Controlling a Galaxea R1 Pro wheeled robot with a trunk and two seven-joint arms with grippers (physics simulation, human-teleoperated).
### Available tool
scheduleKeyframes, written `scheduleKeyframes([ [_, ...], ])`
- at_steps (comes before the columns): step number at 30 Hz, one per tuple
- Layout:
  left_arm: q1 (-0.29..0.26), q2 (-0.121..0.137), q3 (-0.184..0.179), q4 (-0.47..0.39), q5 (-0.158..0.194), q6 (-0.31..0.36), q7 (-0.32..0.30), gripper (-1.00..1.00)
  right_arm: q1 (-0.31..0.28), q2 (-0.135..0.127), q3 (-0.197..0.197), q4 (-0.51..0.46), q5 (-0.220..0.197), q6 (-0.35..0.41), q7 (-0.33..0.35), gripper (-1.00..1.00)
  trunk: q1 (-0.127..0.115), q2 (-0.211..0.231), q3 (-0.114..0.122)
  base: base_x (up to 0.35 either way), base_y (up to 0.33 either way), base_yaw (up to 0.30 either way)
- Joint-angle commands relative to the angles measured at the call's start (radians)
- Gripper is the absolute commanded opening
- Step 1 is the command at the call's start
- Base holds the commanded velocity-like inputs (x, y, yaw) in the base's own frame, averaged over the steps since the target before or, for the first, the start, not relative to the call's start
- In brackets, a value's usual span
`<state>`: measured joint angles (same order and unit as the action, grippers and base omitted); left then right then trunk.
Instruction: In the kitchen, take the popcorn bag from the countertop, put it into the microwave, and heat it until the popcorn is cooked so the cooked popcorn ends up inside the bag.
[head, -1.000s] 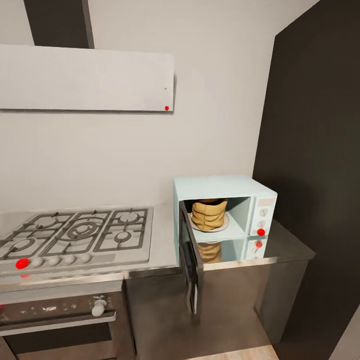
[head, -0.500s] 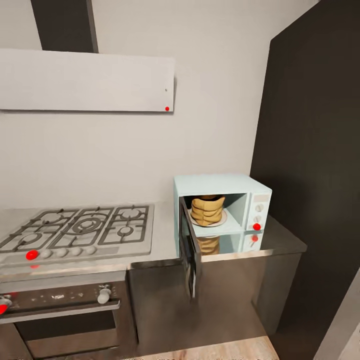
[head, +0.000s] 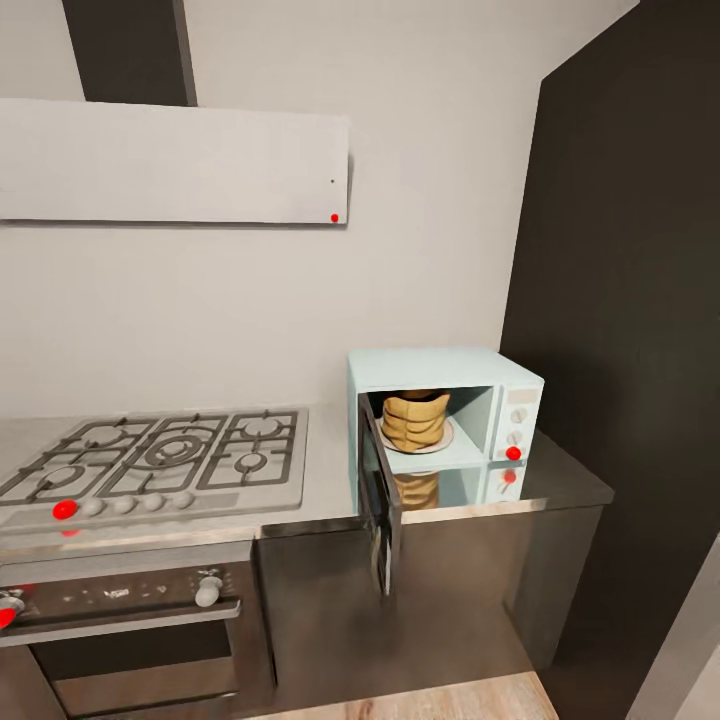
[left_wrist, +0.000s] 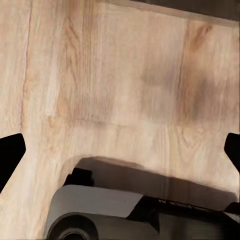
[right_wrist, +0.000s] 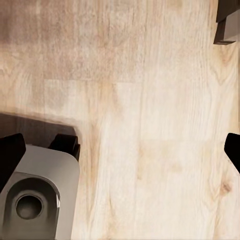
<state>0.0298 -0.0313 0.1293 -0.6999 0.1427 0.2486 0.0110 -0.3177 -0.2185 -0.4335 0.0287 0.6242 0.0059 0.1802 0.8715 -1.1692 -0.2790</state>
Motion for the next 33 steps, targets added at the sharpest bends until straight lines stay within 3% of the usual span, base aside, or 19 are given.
scheduleKeyframes([
  [1,0.001,-0.001,0.002,-0.102,0.010,0.069,0.002,1.00,-0.001,-0.002,-0.008,0.002,0.006,0.000,0.002,1.00,0.000,-0.001,-0.001,0.000,0.000,0.000],
  [3,0.001,-0.001,-0.001,-0.324,0.010,0.207,0.002,1.00,-0.001,-0.003,-0.008,0.002,0.006,-0.002,0.001,1.00,0.000,-0.001,-0.001,0.000,0.000,0.000],
  [5,0.001,-0.002,-0.010,-0.477,0.010,0.289,0.001,1.00,-0.001,-0.004,-0.008,0.002,0.006,-0.002,0.001,1.00,0.000,-0.001,-0.001,0.000,0.000,0.000],
  [8,0.001,-0.001,-0.081,-0.707,0.009,0.411,0.000,1.00,-0.001,-0.004,-0.008,0.002,0.006,-0.003,0.001,1.00,0.000,-0.001,-0.001,0.000,0.000,0.000],
  [10,0.000,-0.004,-0.107,-0.807,0.010,0.470,0.000,1.00,-0.001,-0.005,-0.008,0.002,0.007,-0.003,0.001,1.00,0.000,-0.001,-0.001,0.000,0.000,0.000],
  [14,-0.027,-0.024,-0.114,-0.834,0.011,0.484,-0.002,1.00,-0.001,-0.006,-0.008,0.002,0.008,-0.003,0.001,1.00,0.000,-0.001,-0.001,0.000,0.000,0.000],
  [19,-0.152,-0.046,-0.115,-0.838,0.018,0.492,-0.009,1.00,-0.001,-0.005,-0.008,0.002,0.008,-0.003,0.001,1.00,0.000,-0.001,-0.001,0.000,0.000,0.000],
  [22,-0.214,-0.064,-0.115,-0.839,0.019,0.495,-0.045,1.00,-0.001,-0.005,-0.008,0.002,0.008,-0.003,0.001,1.00,0.000,-0.001,-0.001,0.000,0.000,0.000],
  [25,-0.271,-0.074,-0.116,-0.839,0.020,0.500,-0.121,1.00,-0.001,-0.006,-0.008,0.002,0.008,-0.003,0.001,1.00,0.000,-0.001,-0.001,0.000,0.000,0.000],
  [29,-0.284,-0.076,-0.116,-0.839,0.020,0.512,-0.193,1.00,-0.001,-0.007,-0.008,0.002,0.008,-0.003,0.001,1.00,0.000,-0.001,-0.001,0.000,0.000,0.000],
  [30,-0.285,-0.072,-0.116,-0.839,0.020,0.513,-0.268,1.00,-0.001,-0.007,-0.008,0.002,0.008,-0.003,0.001,1.00,0.000,-0.001,-0.001,0.000,0.000,0.000],
  [31,-0.285,-0.071,-0.116,-0.839,0.020,0.514,-0.291,1.00,-0.001,-0.007,-0.008,0.002,0.008,-0.004,0.001,1.00,0.000,-0.001,-0.001,0.000,0.000,0.000],
  [33,-0.286,-0.064,-0.115,-0.839,0.019,0.519,-0.449,1.00,-0.001,-0.007,-0.008,0.002,0.008,-0.003,0.001,1.00,0.000,-0.001,-0.001,0.000,0.000,0.000],
])
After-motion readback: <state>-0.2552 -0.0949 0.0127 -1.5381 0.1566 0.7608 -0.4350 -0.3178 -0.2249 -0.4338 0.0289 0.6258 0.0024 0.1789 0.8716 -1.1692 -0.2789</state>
